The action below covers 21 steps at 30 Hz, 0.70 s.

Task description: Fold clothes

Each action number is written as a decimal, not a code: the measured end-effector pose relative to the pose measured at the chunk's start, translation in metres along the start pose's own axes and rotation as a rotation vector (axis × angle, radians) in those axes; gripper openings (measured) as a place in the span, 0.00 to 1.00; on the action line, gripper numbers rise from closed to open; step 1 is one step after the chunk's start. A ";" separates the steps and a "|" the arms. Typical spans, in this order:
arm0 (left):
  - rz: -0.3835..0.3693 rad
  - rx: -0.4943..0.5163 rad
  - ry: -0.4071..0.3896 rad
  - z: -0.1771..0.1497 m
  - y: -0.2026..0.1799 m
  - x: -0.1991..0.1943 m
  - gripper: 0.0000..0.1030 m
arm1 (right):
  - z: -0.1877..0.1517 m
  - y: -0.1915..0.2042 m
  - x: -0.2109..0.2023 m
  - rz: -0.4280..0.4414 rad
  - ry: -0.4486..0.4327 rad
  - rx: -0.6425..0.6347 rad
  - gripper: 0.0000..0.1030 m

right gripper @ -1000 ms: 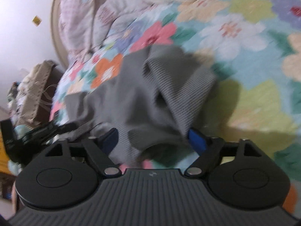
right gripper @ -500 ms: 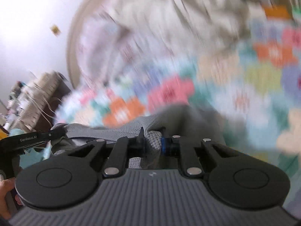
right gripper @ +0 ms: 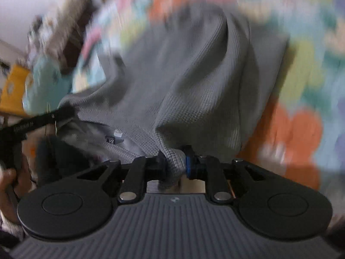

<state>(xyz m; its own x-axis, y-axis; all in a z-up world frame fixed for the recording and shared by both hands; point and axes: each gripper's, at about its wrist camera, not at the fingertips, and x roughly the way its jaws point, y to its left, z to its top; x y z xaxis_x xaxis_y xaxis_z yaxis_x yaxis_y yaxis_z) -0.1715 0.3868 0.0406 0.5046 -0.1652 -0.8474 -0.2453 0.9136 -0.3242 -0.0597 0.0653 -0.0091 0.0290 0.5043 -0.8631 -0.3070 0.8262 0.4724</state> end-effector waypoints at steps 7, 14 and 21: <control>-0.011 -0.098 -0.160 0.029 0.026 -0.052 0.61 | 0.059 0.001 -0.068 -0.166 -0.365 -0.073 0.64; 0.116 0.000 -0.273 0.136 0.013 0.026 0.99 | 0.165 0.016 0.011 -0.262 -0.435 -0.383 0.65; 0.309 0.242 0.081 0.201 0.007 0.210 0.94 | 0.231 -0.002 0.097 -0.297 -0.329 -0.415 0.66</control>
<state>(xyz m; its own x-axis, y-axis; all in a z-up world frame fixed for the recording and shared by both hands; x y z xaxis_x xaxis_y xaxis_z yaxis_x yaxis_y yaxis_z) 0.0991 0.4329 -0.0548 0.3689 0.1109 -0.9228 -0.1679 0.9845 0.0512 0.1637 0.1710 -0.0527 0.4425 0.3728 -0.8156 -0.5842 0.8099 0.0533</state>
